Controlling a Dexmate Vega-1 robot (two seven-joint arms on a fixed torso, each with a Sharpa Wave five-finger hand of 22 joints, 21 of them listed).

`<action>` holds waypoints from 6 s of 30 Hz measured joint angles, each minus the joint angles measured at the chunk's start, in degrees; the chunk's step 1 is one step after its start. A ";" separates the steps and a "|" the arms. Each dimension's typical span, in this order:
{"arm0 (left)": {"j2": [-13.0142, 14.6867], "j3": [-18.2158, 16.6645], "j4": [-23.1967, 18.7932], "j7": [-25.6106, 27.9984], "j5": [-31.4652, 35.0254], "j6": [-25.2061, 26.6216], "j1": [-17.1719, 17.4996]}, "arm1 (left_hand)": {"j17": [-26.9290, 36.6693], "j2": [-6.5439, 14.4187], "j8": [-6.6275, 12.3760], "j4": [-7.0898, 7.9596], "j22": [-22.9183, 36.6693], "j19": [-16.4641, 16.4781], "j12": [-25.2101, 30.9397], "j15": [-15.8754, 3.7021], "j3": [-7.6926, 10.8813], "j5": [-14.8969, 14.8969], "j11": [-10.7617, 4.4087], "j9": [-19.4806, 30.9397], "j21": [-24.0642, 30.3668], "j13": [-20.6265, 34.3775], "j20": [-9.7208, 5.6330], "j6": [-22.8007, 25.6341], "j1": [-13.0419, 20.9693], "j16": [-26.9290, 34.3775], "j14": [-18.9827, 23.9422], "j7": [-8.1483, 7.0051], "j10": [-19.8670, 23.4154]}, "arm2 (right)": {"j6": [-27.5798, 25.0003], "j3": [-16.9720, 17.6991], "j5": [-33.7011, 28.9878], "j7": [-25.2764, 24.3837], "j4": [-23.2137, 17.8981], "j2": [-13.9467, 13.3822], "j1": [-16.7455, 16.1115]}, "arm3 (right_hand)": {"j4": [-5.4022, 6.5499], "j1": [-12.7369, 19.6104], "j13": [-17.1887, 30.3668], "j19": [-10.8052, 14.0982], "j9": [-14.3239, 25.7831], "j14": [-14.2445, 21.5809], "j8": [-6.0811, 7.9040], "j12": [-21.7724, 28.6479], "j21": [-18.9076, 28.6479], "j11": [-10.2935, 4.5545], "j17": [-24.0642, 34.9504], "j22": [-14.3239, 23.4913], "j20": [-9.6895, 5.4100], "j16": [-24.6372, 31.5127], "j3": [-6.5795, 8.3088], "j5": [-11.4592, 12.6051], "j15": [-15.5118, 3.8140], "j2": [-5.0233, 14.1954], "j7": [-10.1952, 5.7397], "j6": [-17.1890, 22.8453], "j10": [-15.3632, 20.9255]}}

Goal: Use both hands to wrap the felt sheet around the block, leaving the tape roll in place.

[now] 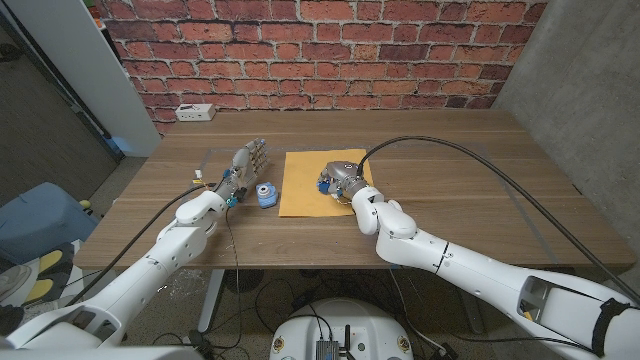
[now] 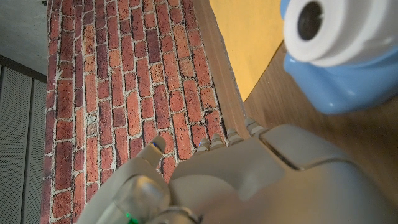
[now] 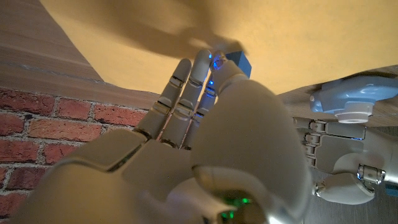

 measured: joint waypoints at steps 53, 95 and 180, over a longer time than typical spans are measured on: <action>14.77 4.41 -26.14 21.38 31.46 13.75 6.61 | 0.02 -0.80 5.11 -17.47 0.30 1.16 1.56 5.95 3.11 -5.21 4.11 0.67 -3.33 0.25 9.37 14.52 19.34 0.39 -0.01 -1.08 0.00 | -14.49 2.74 -1.92 -1.05 -15.18 -6.06 -9.05 | 8.20 -15.94 -5.56 -7.66 -1.99 -15.46 -0.38 -16.11 4.13 1.41 -14.48 -4.24 5.14 -23.55 -4.01 1.94 3.19 -4.34 -0.24 -20.56 -19.63; 25.09 13.78 -50.20 13.90 55.31 45.72 4.51 | 0.29 -5.59 6.18 -18.16 0.16 1.66 1.08 7.37 3.33 -5.44 3.81 1.35 -4.66 0.24 10.65 21.49 33.80 0.17 0.00 -4.47 -0.13 | -36.39 -7.01 -1.21 5.18 -24.74 -13.29 -4.79 | 2.80 -13.80 -7.13 -13.45 -1.98 -27.63 -0.62 -19.28 0.65 0.11 -19.28 -4.50 6.23 -28.21 -0.84 3.17 3.88 -6.15 -1.66 -26.67 -28.12; 14.34 30.21 -46.86 -2.74 101.51 68.33 -1.11 | -0.39 3.69 8.29 -17.21 0.57 16.82 4.25 -1.21 -1.92 -6.03 -2.86 0.95 -1.39 -0.18 4.30 62.96 54.67 0.57 12.32 1.59 26.00 | -33.65 -14.23 22.34 -12.24 -21.83 -17.19 4.89 | 0.97 -14.99 -9.80 -11.27 -2.35 -22.36 5.25 -15.98 -0.98 -4.82 -20.07 -4.26 3.58 -22.61 -0.35 5.61 3.56 -6.14 -0.46 9.42 -14.89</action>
